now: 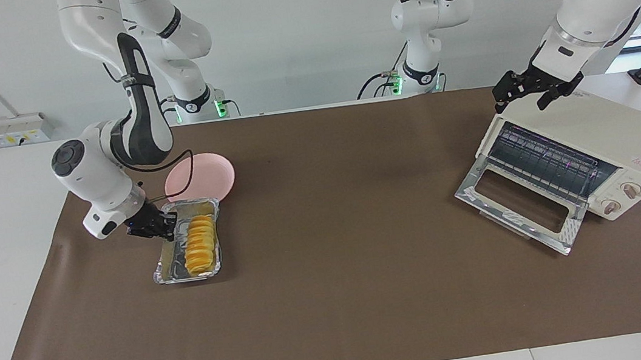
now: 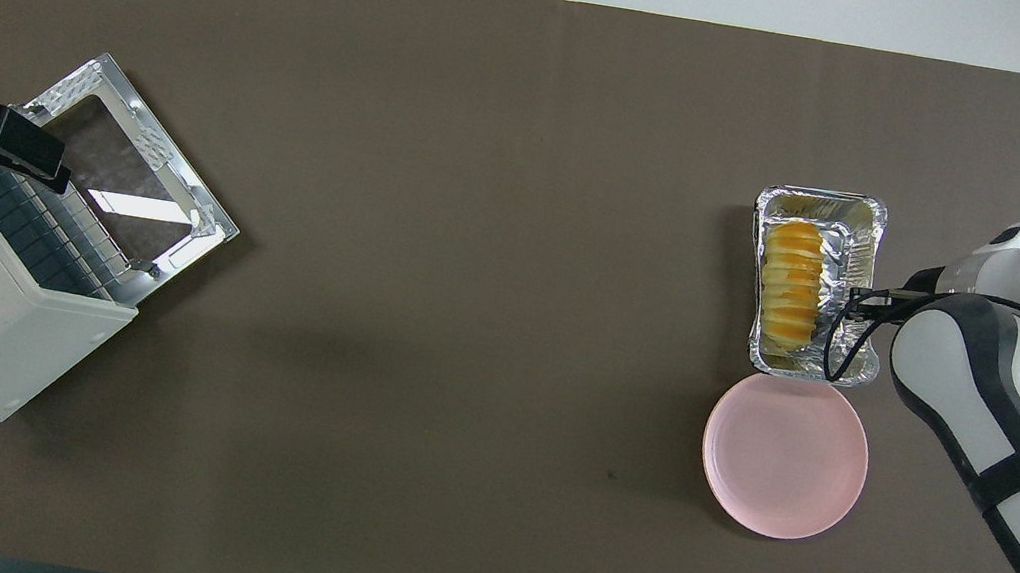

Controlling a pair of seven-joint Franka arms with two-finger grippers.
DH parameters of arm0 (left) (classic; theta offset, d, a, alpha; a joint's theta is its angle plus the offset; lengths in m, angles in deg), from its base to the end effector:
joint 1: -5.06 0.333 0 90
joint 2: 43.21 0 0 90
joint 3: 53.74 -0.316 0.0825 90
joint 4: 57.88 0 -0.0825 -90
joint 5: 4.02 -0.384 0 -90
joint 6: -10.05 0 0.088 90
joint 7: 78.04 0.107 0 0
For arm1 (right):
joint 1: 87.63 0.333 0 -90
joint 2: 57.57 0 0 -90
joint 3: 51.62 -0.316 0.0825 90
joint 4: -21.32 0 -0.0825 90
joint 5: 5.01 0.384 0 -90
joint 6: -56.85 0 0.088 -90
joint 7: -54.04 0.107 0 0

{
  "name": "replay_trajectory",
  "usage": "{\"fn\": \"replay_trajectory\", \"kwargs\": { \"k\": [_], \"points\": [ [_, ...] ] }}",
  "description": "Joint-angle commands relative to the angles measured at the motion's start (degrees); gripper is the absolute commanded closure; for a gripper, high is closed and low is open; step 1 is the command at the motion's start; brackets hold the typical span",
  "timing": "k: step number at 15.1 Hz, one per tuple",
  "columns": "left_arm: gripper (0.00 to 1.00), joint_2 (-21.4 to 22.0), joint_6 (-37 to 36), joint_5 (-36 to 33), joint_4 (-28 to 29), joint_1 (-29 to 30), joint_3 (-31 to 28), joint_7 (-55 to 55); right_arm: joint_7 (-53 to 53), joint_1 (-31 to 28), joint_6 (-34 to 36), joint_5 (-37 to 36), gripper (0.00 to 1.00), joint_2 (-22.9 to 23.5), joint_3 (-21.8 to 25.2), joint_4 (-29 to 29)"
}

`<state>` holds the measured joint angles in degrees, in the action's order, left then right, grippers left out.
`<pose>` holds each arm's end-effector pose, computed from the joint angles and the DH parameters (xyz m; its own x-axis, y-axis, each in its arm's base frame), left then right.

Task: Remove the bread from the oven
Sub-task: 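Release the tray and position the right gripper over the bread rolls, then close the right gripper on the row of bread rolls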

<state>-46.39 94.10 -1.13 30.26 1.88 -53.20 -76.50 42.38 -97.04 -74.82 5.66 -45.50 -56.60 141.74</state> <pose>0.5579 -0.0420 0.6004 0.9875 -0.0964 -0.1250 -0.0902 -0.9944 0.0543 0.5709 -0.0411 0.3188 1.0000 -0.0012 0.0075 0.0000 -0.9877 -0.1562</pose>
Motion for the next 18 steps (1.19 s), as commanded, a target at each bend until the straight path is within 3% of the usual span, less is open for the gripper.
{"fn": "replay_trajectory", "kwargs": {
  "k": [1,4,9,15,18],
  "points": [
    [0.00,0.5,0.3,-0.3,-0.1,0.6,0.3,-0.1,-0.3,-0.1,-0.7,1.3,0.46,0.2,-0.2,-0.5],
    [0.00,0.5,0.3,-0.3,-0.1,0.6,0.3,-0.1,-0.2,0.0,-0.3,0.9,0.17,0.1,-0.3,-0.8],
    [0.00,0.4,0.3,-0.3,-0.1,0.6,0.3,-0.1,5.1,4.3,4.3,-0.1,0.17,0.9,-0.2,-6.2],
    [0.00,0.7,0.3,-0.3,-0.1,0.6,0.3,-0.1,8.8,6.7,1.7,-1.3,0.17,3.1,-0.2,-5.9],
    [0.00,0.7,0.3,-0.3,-0.1,0.6,0.3,-0.1,8.8,6.7,1.3,-1.3,0.22,3.3,-0.3,-5.5]
  ]
}}
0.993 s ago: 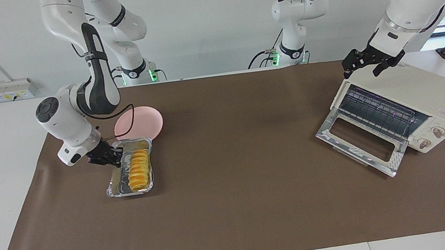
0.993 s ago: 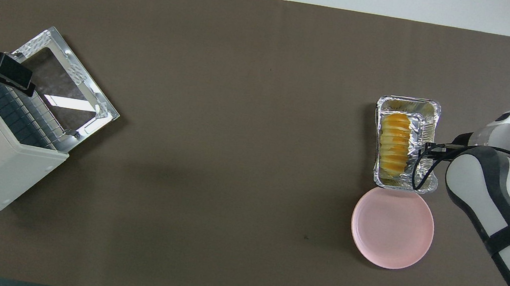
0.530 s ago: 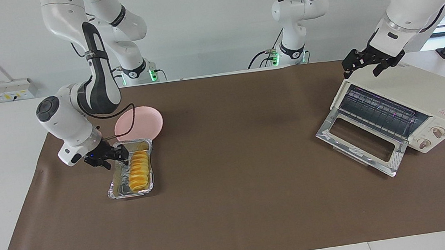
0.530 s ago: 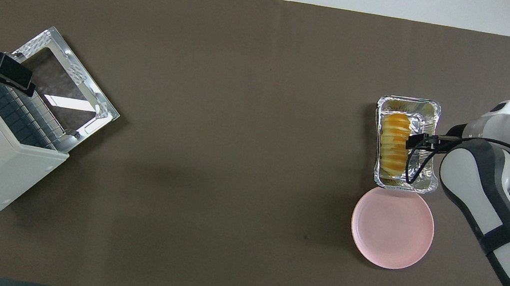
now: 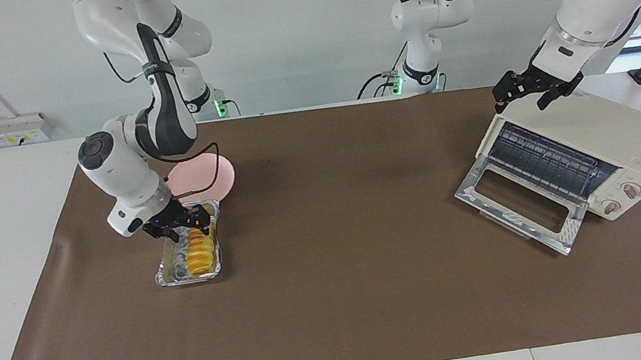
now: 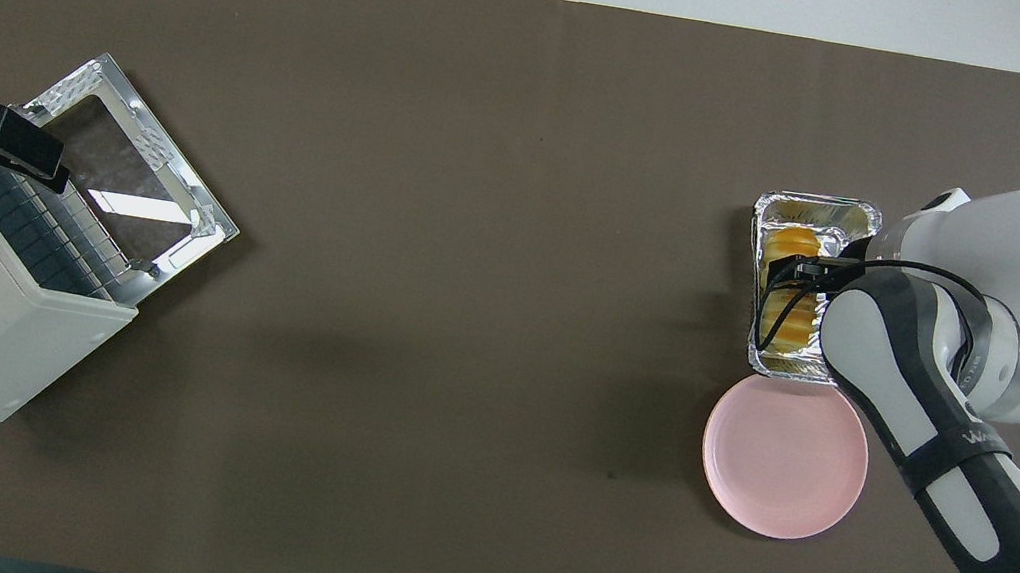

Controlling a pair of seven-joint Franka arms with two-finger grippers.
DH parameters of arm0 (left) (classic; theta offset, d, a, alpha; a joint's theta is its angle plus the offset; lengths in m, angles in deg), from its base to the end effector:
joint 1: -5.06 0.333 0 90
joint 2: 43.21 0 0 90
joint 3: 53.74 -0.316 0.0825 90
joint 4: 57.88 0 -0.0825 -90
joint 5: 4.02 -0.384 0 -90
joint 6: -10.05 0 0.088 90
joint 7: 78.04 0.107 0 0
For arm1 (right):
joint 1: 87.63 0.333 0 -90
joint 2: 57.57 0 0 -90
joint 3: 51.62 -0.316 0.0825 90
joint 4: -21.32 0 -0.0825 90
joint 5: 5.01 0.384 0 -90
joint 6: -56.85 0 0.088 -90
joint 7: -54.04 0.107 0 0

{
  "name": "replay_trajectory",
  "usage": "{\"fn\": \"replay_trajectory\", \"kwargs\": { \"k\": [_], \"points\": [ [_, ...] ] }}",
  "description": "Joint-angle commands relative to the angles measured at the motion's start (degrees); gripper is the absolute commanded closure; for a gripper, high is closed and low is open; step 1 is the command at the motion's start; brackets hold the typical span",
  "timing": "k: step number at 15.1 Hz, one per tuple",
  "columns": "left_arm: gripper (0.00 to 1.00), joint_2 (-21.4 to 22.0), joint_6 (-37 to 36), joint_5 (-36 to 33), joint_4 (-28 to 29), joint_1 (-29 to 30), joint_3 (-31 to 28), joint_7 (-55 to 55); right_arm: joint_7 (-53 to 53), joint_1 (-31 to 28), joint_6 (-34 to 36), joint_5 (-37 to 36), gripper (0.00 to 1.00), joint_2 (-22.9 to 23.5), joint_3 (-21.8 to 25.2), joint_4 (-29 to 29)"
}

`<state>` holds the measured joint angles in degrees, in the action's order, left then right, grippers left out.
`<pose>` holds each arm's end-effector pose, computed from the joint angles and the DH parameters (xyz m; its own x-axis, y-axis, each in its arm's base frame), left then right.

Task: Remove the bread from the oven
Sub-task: 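Close the right gripper on the row of bread rolls, then lift the bread rolls out of the tray over the pink plate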

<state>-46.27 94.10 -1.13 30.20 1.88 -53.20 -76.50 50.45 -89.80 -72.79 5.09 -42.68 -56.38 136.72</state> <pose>0.5574 -0.0419 0.6021 0.9879 -0.0964 -0.1219 -0.0904 -0.9944 0.0542 0.5935 0.0300 0.3247 0.9999 -0.0074 -0.0107 -0.0090 -0.9877 -0.1558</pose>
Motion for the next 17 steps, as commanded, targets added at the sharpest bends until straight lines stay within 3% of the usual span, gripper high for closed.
{"fn": "replay_trajectory", "kwargs": {
  "k": [1,3,5,11,14,17],
  "points": [
    [0.00,0.6,0.3,-0.3,0.0,0.6,0.3,-0.1,0.8,-0.6,-1.1,-0.8,0.26,0.6,-0.5,0.1],
    [0.00,0.6,0.3,-0.3,0.0,0.6,0.3,-0.1,0.9,-0.5,-1.1,-0.7,0.56,0.6,-0.5,0.5],
    [0.00,0.6,0.3,-0.3,0.0,0.6,0.3,-0.1,0.8,-0.5,-1.1,-0.7,0.97,0.5,-0.5,0.6],
    [0.00,0.6,0.3,-0.3,0.0,0.6,0.3,-0.1,-0.4,-1.0,0.4,-0.9,1.00,0.5,-0.4,-1.2],
    [0.00,0.6,0.3,-0.3,0.0,0.6,0.3,-0.1,-0.5,-1.2,7.8,-1.0,1.00,-0.6,-0.3,-5.8],
    [0.00,0.6,0.3,-0.3,0.0,0.6,0.3,-0.1,-0.4,-2.1,16.4,-1.0,1.00,-4.8,-0.3,-8.9]
  ]
}}
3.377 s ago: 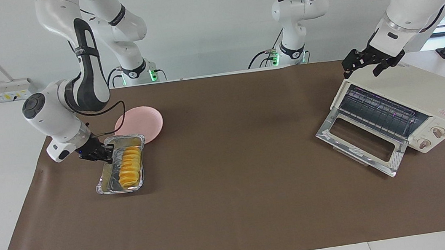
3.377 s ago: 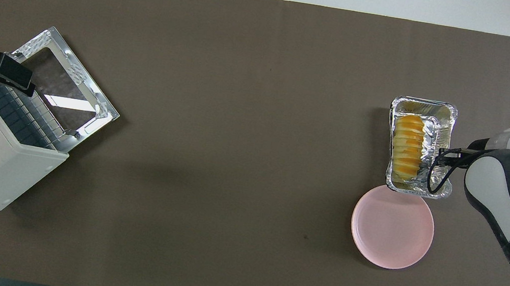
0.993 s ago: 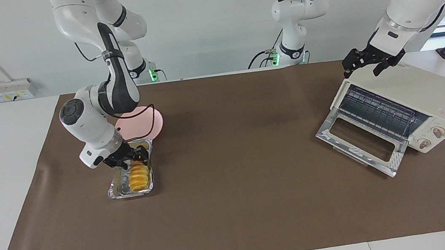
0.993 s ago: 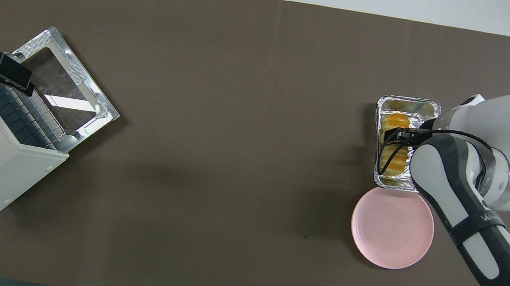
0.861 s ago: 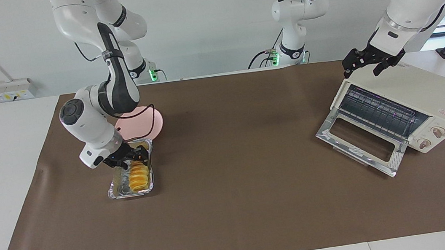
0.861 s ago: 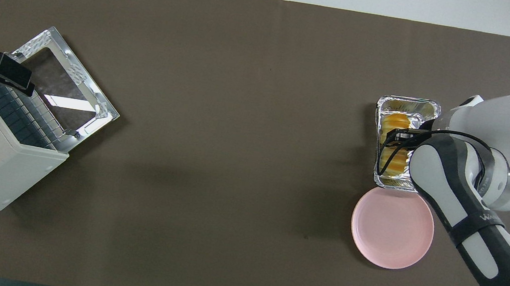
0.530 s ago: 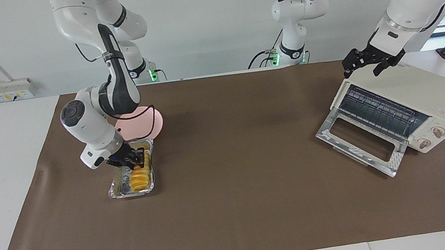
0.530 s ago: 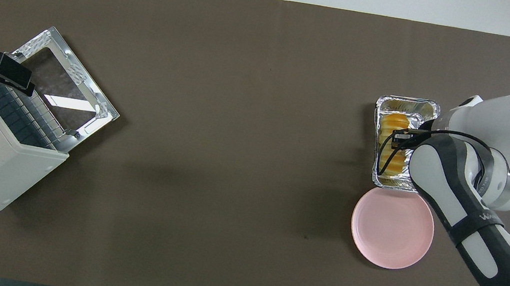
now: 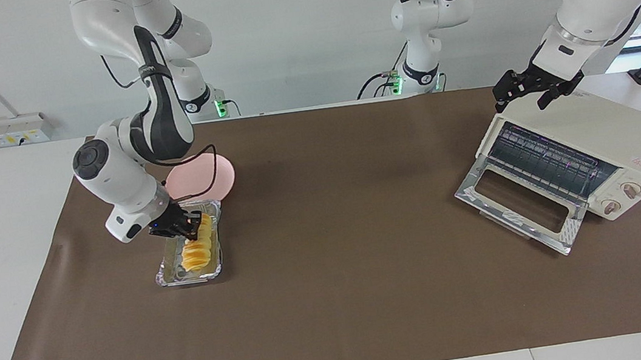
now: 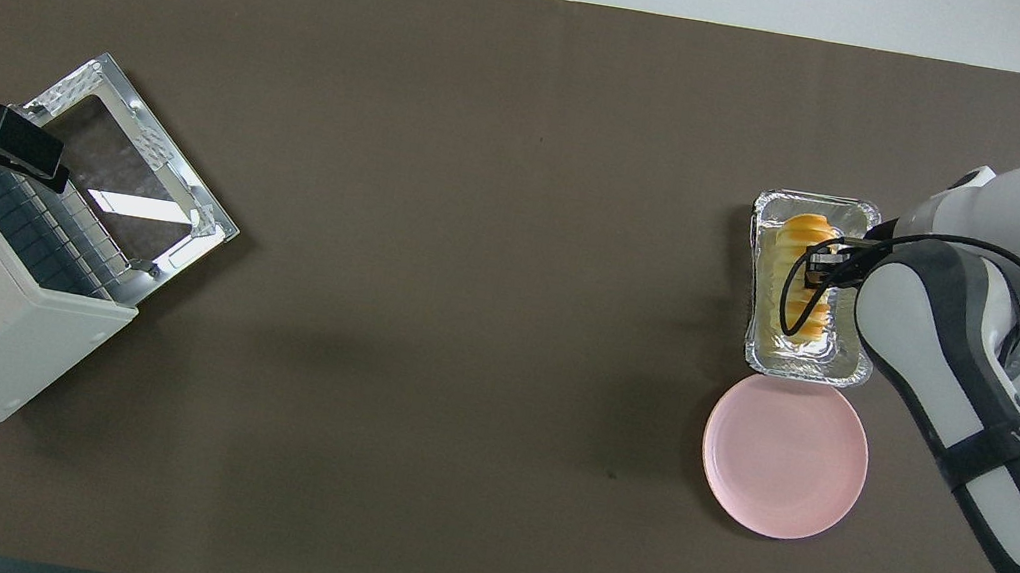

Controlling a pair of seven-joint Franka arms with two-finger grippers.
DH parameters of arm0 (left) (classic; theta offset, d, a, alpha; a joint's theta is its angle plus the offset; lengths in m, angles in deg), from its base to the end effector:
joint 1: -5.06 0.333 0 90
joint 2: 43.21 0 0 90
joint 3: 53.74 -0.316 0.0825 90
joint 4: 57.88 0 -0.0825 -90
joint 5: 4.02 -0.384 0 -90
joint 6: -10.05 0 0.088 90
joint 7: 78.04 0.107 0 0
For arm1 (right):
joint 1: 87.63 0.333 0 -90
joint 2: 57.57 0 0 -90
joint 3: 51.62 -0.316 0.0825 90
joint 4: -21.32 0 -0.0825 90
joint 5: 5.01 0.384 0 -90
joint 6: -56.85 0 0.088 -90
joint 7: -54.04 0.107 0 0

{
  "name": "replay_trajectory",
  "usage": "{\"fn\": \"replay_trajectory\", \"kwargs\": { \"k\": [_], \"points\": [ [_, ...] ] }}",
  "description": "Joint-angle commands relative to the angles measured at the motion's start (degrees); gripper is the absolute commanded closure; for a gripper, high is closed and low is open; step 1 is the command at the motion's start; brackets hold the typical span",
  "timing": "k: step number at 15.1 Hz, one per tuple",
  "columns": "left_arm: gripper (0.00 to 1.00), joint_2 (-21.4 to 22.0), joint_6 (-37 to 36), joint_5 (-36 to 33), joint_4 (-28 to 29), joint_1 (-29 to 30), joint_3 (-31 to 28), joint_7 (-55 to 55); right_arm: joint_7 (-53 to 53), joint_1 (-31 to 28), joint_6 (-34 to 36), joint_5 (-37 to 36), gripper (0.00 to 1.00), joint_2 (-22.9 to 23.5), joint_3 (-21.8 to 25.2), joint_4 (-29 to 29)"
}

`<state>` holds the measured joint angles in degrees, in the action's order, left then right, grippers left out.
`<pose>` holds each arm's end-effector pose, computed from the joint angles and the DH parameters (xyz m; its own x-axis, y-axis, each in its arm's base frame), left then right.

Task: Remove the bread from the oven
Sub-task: 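Lift the bread rolls out of the tray over the pink plate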

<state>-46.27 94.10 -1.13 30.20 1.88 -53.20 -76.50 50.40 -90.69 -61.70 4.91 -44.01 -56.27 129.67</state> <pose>0.5574 -0.0419 0.6021 0.9879 -0.0964 -0.1219 -0.0904 -0.9944 0.0542 0.6054 0.0236 0.3772 0.9985 0.0069 -0.0549 -0.0025 -0.9856 -0.1688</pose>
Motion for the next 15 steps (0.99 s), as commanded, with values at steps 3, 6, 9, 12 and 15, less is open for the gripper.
{"fn": "replay_trajectory", "kwargs": {
  "k": [3,6,9,12,15],
  "points": [
    [0.00,0.6,0.3,-0.3,0.0,0.6,0.3,-0.1,0.2,-2.0,11.9,-0.8,1.00,-9.7,-0.4,-0.3],
    [0.00,0.6,0.3,-0.3,0.0,0.6,0.3,-0.1,3.0,-1.1,18.4,-0.8,1.00,-17.4,-0.4,4.2],
    [0.00,0.6,0.3,-0.3,0.0,0.6,0.3,-0.1,4.3,-0.7,18.7,-0.8,1.00,-24.8,-0.5,13.3],
    [0.00,0.6,0.3,-0.3,0.0,0.6,0.3,-0.1,4.4,-0.6,17.4,-0.4,1.00,-30.3,-0.9,22.5],
    [0.00,0.6,0.3,-0.3,0.0,0.6,0.3,-0.1,4.4,0.1,14.1,-0.2,1.00,-33.8,-0.9,29.3]
  ]
}}
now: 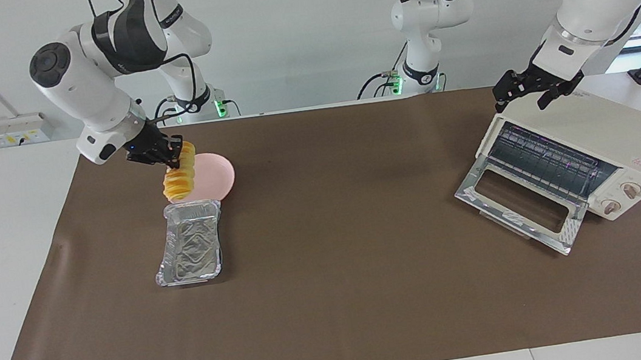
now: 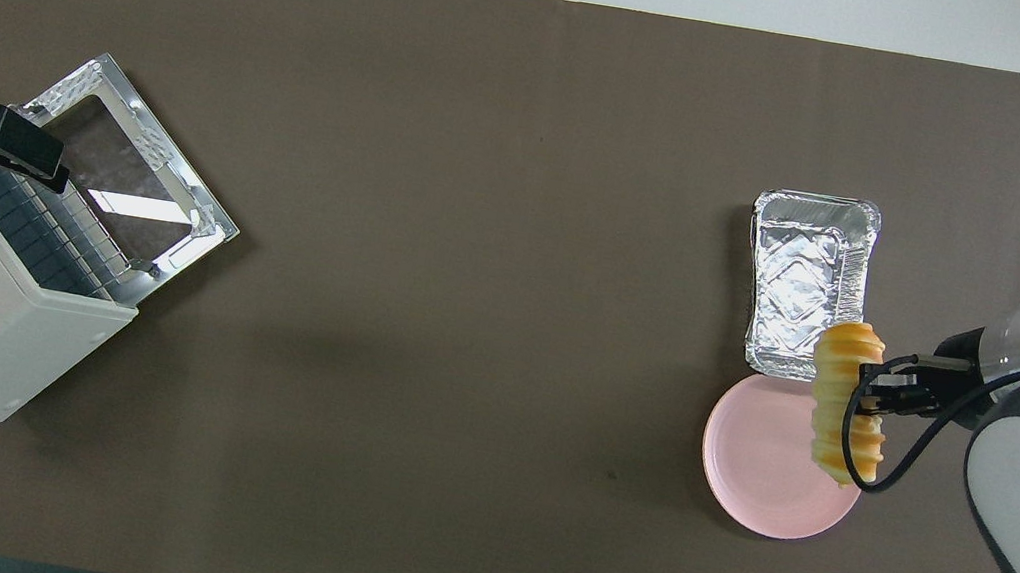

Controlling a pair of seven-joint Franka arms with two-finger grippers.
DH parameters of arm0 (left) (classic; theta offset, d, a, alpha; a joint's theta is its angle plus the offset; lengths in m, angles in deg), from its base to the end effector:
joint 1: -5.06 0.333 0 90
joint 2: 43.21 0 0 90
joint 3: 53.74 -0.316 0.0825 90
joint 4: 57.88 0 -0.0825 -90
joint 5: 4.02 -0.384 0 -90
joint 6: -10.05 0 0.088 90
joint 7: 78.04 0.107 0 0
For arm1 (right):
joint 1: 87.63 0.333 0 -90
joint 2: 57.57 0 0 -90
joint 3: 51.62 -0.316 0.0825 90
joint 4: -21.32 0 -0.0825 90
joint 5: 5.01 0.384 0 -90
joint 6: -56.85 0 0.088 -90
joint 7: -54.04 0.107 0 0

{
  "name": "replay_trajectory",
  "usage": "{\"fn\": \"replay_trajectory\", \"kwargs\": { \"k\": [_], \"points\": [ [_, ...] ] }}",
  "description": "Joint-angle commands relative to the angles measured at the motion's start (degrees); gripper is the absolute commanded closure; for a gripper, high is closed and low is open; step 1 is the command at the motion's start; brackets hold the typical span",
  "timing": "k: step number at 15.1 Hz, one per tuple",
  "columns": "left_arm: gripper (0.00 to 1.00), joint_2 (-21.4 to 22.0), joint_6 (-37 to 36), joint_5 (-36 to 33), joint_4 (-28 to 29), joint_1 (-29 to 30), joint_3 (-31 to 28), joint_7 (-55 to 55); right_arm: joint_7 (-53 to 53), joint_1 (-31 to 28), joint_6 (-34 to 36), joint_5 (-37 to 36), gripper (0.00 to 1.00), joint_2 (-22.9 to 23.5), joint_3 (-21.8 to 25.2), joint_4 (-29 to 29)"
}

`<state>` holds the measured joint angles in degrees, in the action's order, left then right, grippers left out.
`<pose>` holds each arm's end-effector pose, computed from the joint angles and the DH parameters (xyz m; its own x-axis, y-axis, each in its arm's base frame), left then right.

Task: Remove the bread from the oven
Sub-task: 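Lift the bread rolls out of the tray over the pink plate, then lower the bread rolls onto the pink plate and open the right gripper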

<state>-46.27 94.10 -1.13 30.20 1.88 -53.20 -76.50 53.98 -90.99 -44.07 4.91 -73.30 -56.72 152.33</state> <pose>0.5574 -0.0419 0.6021 0.9879 -0.0964 -0.1219 -0.0904 -0.9944 0.0542 0.4349 0.0297 0.4450 0.9680 -0.0115 -0.2506 -0.0460 -0.9902 -0.1322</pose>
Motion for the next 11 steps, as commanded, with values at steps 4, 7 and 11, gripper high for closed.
{"fn": "replay_trajectory", "kwargs": {
  "k": [4,7,11],
  "points": [
    [0.00,0.6,0.3,-0.3,0.0,0.6,0.3,-0.1,0.8,1.5,-11.6,-0.2,1.00,-4.8,-0.4,13.1],
    [0.00,0.6,0.3,-0.3,0.0,0.6,0.3,-0.1,0.2,1.8,-18.3,-0.2,1.00,-3.0,-0.4,16.2],
    [0.00,0.6,0.3,-0.3,0.0,0.6,0.3,-0.1,-0.1,3.2,-23.9,-0.2,1.00,-0.6,-0.4,18.0]
  ]
}}
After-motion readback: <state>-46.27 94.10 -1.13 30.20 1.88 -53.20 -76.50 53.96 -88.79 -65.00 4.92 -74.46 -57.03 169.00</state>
